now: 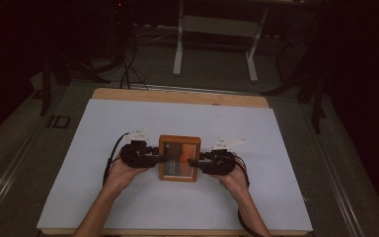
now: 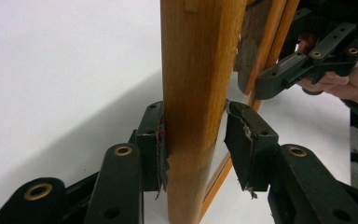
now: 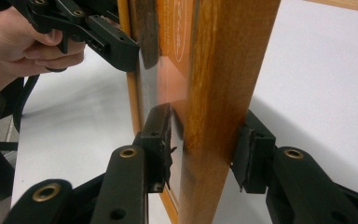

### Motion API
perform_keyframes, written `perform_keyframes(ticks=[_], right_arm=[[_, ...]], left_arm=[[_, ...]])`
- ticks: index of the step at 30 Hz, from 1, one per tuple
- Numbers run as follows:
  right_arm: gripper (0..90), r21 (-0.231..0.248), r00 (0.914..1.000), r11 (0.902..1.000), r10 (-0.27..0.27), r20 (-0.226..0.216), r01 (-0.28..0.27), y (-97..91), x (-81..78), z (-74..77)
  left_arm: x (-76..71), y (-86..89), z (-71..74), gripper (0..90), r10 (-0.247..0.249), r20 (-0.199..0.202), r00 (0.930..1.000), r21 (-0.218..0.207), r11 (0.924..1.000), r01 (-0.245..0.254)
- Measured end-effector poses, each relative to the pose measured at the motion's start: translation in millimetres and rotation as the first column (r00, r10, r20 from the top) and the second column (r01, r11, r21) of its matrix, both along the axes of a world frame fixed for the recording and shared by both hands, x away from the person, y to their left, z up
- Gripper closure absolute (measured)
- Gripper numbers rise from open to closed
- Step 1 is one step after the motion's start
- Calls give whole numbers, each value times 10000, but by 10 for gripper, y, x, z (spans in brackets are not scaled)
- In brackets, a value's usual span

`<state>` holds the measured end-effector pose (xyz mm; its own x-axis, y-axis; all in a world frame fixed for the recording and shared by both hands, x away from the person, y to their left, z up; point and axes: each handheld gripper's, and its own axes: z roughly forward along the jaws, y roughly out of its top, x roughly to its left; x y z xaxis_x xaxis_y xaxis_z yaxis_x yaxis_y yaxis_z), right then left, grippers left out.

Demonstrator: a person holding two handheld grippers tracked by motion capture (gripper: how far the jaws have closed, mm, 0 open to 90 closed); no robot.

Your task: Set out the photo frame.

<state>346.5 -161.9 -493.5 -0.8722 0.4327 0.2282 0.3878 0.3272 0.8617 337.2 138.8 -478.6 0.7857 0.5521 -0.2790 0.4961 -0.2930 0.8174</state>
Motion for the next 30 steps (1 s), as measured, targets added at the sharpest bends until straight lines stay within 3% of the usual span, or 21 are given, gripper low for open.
perform_keyframes(ticks=[10,20,30], right_arm=[[604,15,9995,9997,-235,-232,235,-5,75,-41],[597,117,9992,9995,-285,-294,289,-2,105,-61],[586,243,9992,9991,-333,-218,338,-4,102,-79]], left_arm=[[94,-14,-54,595,208,-165,9996,-243,9995,-212],[108,-19,-58,594,320,-310,9990,-221,9992,-327],[106,-29,-53,543,158,-421,9990,-281,9995,-170]])
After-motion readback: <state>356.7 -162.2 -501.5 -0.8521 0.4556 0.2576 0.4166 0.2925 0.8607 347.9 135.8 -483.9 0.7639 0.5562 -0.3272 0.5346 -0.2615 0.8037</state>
